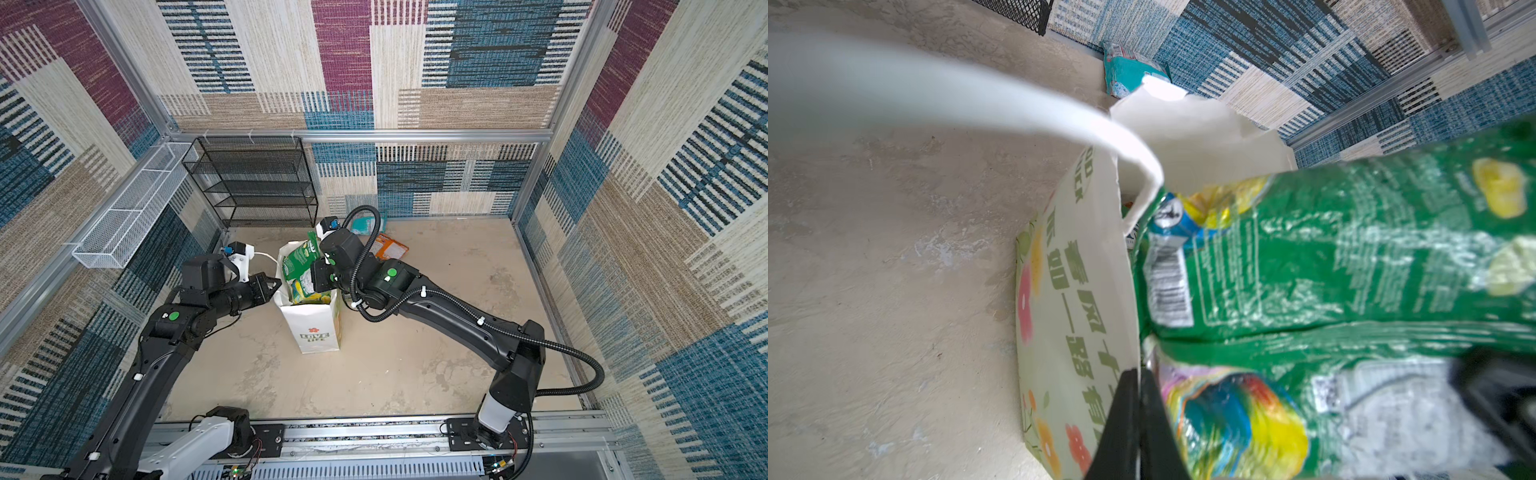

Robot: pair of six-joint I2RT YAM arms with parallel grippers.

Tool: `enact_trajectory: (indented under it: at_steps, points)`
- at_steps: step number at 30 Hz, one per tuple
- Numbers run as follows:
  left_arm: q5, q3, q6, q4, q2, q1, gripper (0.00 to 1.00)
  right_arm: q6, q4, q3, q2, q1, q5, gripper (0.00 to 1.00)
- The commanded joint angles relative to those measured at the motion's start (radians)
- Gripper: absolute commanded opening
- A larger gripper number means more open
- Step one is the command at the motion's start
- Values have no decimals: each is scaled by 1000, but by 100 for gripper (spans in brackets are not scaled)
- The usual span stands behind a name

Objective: Place the snacks into the paper bag
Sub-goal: Place the snack in the paper bag, then pick up the snack from the top-center of the table.

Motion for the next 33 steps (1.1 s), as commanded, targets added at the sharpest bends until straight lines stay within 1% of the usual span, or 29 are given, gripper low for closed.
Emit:
enact_trajectory:
  at_steps: [1, 4, 6, 10, 14, 15, 16, 19, 21, 24, 25, 28, 33]
  points:
    - [12, -1, 6, 71, 0, 1, 0, -7, 40, 11, 4, 3, 27, 9]
    - [11, -1, 6, 70, -1, 1, 0, -27, 55, 21, -2, 4, 22, 21]
    - [8, -1, 7, 69, 0, 1, 0, -46, 55, 40, -1, 3, 23, 30]
    - [-6, -1, 12, 69, -9, 1, 0, -81, 61, 85, -1, 3, -18, 45]
    - [-10, -1, 11, 68, -5, 1, 0, -118, 44, 170, -2, 2, -78, 51]
    - [-11, 0, 10, 65, -3, 1, 0, -130, 36, 192, -10, 2, -86, 54]
    - [-13, 1, 11, 64, -3, 1, 0, -143, 30, 207, -22, 4, -83, 57]
    - [-21, 1, 5, 62, -2, 1, 0, -172, 17, 208, -84, 1, -22, 68]
    - [-24, 2, 2, 58, -1, 2, 0, -186, 14, 171, -139, 1, 30, 77]
    - [-29, 2, -3, 55, 0, 3, 0, -186, 13, 86, -221, -14, 91, 84]
    - [-32, 3, -3, 53, 0, 3, 0, -179, 19, 51, -250, -30, 95, 85]
    - [-41, 2, -4, 50, 2, 3, 0, -149, 59, -82, -344, -122, 29, 87]
    - [-51, 5, 7, 44, 0, 3, 0, -97, 150, -330, -455, -327, -103, 89]
